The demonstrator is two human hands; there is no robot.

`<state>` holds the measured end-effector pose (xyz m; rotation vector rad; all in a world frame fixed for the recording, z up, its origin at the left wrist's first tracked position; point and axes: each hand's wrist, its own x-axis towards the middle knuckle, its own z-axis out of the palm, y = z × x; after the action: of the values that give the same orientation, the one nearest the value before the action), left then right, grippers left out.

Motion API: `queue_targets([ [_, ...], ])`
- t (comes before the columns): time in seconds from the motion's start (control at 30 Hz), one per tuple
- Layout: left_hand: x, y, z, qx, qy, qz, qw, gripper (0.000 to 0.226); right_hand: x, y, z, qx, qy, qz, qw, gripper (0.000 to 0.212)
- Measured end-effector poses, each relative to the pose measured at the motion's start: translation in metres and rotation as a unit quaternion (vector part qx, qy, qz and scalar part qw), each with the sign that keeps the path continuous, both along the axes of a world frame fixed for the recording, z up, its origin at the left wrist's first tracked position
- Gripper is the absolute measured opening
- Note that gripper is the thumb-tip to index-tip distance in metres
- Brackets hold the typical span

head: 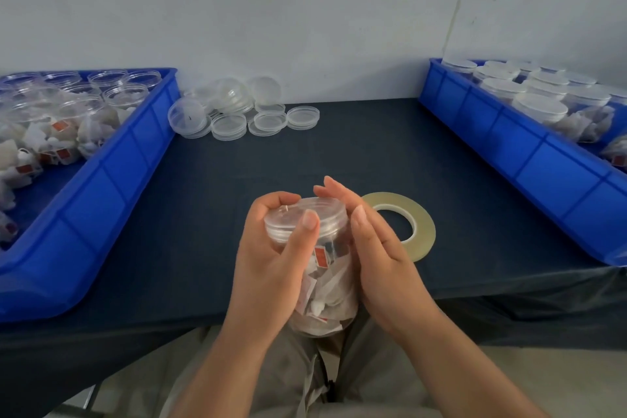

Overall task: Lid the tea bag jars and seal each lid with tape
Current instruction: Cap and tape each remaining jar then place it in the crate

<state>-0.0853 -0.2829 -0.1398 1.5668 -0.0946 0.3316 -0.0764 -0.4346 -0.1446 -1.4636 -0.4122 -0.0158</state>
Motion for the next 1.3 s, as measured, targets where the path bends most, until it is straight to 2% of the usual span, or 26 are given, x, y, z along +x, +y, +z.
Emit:
queue_targets([
  [0.07, -0.003, 0.002, 0.002, 0.021, -0.012, -0.030, 0.999, 0.061, 0.000, -0.007, 0.006, -0.102, -0.042, 0.000, 0.994, 0.065],
  [0.17, -0.004, 0.007, 0.003, 0.030, -0.012, -0.106, 0.994, 0.050, 0.001, -0.024, 0.021, -0.290, -0.091, 0.005, 0.953, 0.104],
  [0.27, -0.010, 0.013, 0.001, 0.073, 0.005, -0.190, 0.979, 0.053, -0.003, -0.041, 0.040, -0.421, -0.100, -0.027, 0.901, 0.117],
  [0.33, -0.012, 0.012, 0.002, 0.137, 0.009, -0.218, 0.966, 0.063, -0.009, -0.047, 0.048, -0.465, -0.095, -0.023, 0.880, 0.116],
  [0.37, -0.012, 0.006, 0.006, 0.183, -0.008, -0.225, 0.957, 0.071, -0.011, -0.049, 0.050, -0.468, -0.091, -0.016, 0.879, 0.111],
  [0.47, -0.007, -0.012, 0.023, 0.087, 0.026, -0.186, 0.978, 0.089, -0.012, -0.056, 0.057, -0.436, -0.075, -0.018, 0.897, 0.093],
  [0.5, -0.008, -0.016, 0.028, 0.093, 0.007, -0.151, 0.984, 0.093, -0.009, -0.062, 0.061, -0.429, -0.073, -0.040, 0.900, 0.090],
  [0.53, -0.010, -0.017, 0.033, 0.115, -0.018, -0.124, 0.985, 0.089, -0.005, -0.071, 0.067, -0.420, -0.074, -0.073, 0.902, 0.087],
  [0.57, -0.008, -0.016, 0.031, 0.125, -0.040, -0.093, 0.987, 0.073, 0.000, -0.081, 0.074, -0.404, -0.077, -0.113, 0.904, 0.085],
  [0.6, -0.005, -0.013, 0.033, 0.103, -0.034, -0.074, 0.991, 0.063, 0.008, -0.093, 0.084, -0.383, -0.082, -0.160, 0.906, 0.083],
  [0.63, -0.002, -0.007, 0.031, 0.082, -0.024, -0.060, 0.994, 0.067, 0.017, -0.106, 0.094, -0.362, -0.091, -0.215, 0.903, 0.080],
  [0.67, 0.003, -0.004, 0.031, 0.070, -0.018, -0.056, 0.996, 0.060, 0.029, -0.120, 0.105, -0.343, -0.101, -0.273, 0.893, 0.077],
  [0.77, 0.003, 0.011, 0.020, 0.064, -0.013, -0.068, 0.996, 0.054, 0.074, -0.173, 0.141, -0.318, -0.107, -0.434, 0.836, 0.083],
  [0.83, -0.003, 0.020, 0.010, 0.084, -0.018, -0.088, 0.992, 0.057, 0.103, -0.220, 0.164, -0.383, -0.068, -0.489, 0.781, 0.096],
  [0.93, -0.003, 0.028, 0.004, 0.096, -0.005, -0.091, 0.991, 0.061, 0.134, -0.283, 0.182, -0.502, 0.033, -0.482, 0.717, 0.108],
  [1.03, -0.001, 0.030, 0.001, 0.106, 0.007, -0.091, 0.990, 0.055, 0.147, -0.315, 0.171, -0.582, 0.118, -0.435, 0.677, 0.112],
  [1.13, 0.000, 0.032, 0.001, 0.105, 0.029, -0.098, 0.989, 0.040, 0.149, -0.330, 0.144, -0.588, 0.172, -0.398, 0.682, 0.106],
  [1.23, 0.000, 0.032, 0.002, 0.108, 0.039, -0.104, 0.988, 0.045, 0.151, -0.335, 0.115, -0.526, 0.232, -0.364, 0.733, 0.098],
  [1.3, -0.001, 0.031, 0.001, 0.109, 0.041, -0.104, 0.988, 0.044, 0.157, -0.335, 0.097, -0.486, 0.239, -0.373, 0.753, 0.102],
])
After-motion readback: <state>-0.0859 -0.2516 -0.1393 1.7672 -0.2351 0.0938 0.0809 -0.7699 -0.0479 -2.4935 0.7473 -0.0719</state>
